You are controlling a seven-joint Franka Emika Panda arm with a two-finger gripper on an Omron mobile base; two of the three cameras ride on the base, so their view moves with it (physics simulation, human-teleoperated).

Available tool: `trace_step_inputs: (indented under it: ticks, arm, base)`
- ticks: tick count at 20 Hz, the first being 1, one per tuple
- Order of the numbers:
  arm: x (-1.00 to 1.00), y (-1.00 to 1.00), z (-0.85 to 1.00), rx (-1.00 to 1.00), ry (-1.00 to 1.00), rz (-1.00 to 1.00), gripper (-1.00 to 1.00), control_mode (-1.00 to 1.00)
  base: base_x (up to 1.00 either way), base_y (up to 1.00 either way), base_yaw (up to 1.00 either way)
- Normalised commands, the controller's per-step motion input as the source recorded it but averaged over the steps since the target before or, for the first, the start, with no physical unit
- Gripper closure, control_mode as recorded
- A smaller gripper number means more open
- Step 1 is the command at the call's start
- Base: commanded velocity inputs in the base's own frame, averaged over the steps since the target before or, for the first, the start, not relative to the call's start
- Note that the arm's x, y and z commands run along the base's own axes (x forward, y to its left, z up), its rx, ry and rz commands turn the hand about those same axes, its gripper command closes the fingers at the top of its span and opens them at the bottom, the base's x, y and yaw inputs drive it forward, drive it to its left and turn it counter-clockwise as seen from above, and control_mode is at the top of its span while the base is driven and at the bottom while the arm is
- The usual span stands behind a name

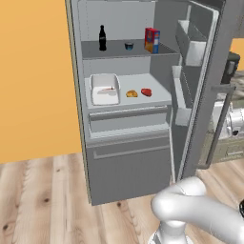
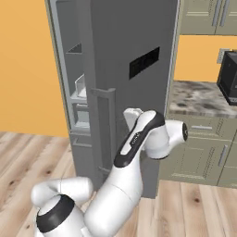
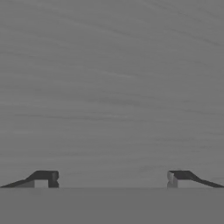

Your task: Place the tupperware on the second highest shelf of the fridge. Make space for the tupperware among the existing items by rearranging them on the shelves if needed. Close the fridge door when finished.

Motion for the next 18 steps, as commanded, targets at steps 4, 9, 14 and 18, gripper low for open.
trace_step_inputs:
  ticks: [4,9,14,18]
  arm:
    - [0.34,1.0,0.31,-0.1,-0.19,-0.24,-1.0,-1.0]
    - [0.5,0.99,0.17,-0.1,-0.1,-0.25,-1.0,-1.0]
    - [0.7,0.65,0.04,-0.02,0.0,-0.16,-1.0,-1.0]
    - [0.67,0.3,0.05,0.0,0.05,-0.08,-1.0,-1.0]
  base:
    - [0.0,0.0,0.0]
    - [0.0,0.0,0.0]
    - [0.0,0.0,0.0]
    - [0.0,0.0,0.0]
